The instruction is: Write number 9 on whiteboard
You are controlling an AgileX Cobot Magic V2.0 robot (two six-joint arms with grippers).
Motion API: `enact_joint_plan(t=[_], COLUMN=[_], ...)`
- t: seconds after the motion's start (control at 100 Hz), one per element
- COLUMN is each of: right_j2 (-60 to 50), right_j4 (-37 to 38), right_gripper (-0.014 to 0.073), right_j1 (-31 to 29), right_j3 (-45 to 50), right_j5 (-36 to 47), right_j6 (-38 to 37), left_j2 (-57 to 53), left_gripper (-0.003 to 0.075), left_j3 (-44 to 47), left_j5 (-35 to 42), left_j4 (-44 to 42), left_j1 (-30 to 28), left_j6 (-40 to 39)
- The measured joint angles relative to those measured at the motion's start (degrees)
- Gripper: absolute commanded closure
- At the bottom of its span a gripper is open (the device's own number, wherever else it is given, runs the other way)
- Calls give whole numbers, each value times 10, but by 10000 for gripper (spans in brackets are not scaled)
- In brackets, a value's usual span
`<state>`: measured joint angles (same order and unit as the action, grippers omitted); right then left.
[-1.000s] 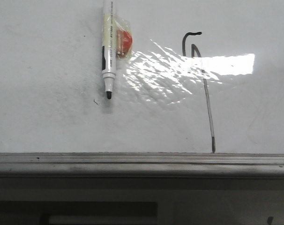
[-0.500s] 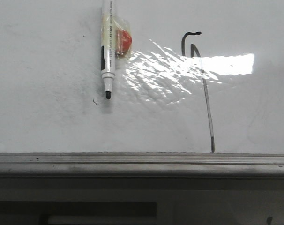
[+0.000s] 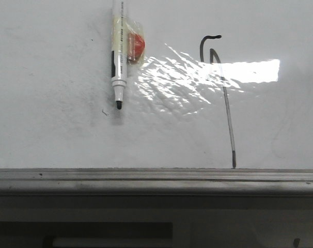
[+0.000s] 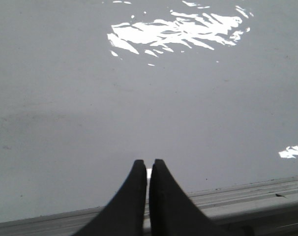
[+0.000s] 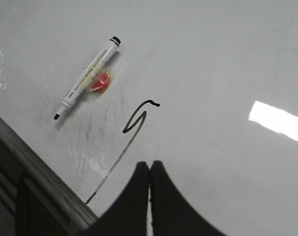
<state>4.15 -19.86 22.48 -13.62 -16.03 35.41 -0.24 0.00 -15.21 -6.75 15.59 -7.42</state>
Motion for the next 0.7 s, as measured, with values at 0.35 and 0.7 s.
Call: enact_joint_plan(t=[0.35, 0.7], right_j2=[-2, -45], right_j4=[99, 218], right_gripper=[654, 654], right_j1=[-41, -184], right_j3=[91, 143], right_j5=[17, -26], right_j6=[-83, -203], left_j2=[0, 0], left_gripper=[741, 741], left_j3=[0, 0], left_j5=[0, -1], left_j4=[0, 0], left_j1=[0, 0], left_j6=[0, 0])
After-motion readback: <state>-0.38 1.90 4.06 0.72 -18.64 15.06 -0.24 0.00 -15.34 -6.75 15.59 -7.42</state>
